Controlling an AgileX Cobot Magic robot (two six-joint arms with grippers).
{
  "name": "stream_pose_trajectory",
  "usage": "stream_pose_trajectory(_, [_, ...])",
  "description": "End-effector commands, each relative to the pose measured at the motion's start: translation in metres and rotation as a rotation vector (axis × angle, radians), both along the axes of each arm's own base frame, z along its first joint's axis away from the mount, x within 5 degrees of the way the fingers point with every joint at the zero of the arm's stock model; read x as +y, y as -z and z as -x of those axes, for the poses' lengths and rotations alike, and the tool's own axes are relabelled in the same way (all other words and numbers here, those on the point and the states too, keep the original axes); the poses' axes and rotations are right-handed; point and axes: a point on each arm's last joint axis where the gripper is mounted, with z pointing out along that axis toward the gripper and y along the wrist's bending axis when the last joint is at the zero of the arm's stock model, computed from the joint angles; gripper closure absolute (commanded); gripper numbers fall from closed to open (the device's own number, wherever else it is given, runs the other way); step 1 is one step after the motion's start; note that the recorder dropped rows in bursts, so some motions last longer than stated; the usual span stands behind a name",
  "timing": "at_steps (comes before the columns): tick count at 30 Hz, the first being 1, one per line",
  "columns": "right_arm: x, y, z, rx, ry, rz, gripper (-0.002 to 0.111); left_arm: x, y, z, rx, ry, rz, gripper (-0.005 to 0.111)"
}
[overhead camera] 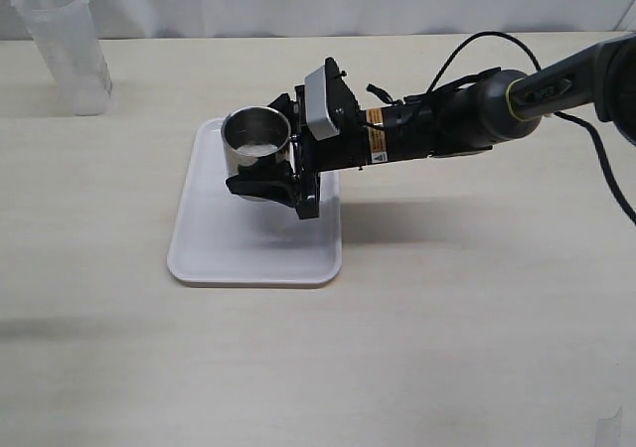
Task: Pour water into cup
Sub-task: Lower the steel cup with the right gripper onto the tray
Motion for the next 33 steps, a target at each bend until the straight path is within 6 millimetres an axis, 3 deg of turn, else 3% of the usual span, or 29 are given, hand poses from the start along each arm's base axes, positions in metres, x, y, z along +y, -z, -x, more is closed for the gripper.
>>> stream_pose_trajectory(1, [-0.001, 0.01, -0.011, -0.018, 0.092, -0.001, 0.104, 0.0, 0.002, 0.006, -0.001, -0.003, 0.008, 0.022])
stream_pose_trajectory(8, [0.004, 0.016, -0.029, -0.054, 0.113, 0.006, 0.104, 0.0, 0.002, 0.006, 0.0, -0.003, 0.008, 0.022])
stream_pose_trajectory(15, [0.003, 0.013, -0.05, -0.039, 0.25, 0.101, 0.104, -0.001, 0.001, 0.005, -0.009, 0.0, 0.008, 0.022])
stream_pose_trajectory(33, [0.0, 0.036, -0.06, 0.027, 0.371, 0.027, 0.104, -0.001, 0.002, 0.005, -0.01, 0.002, 0.009, 0.022])
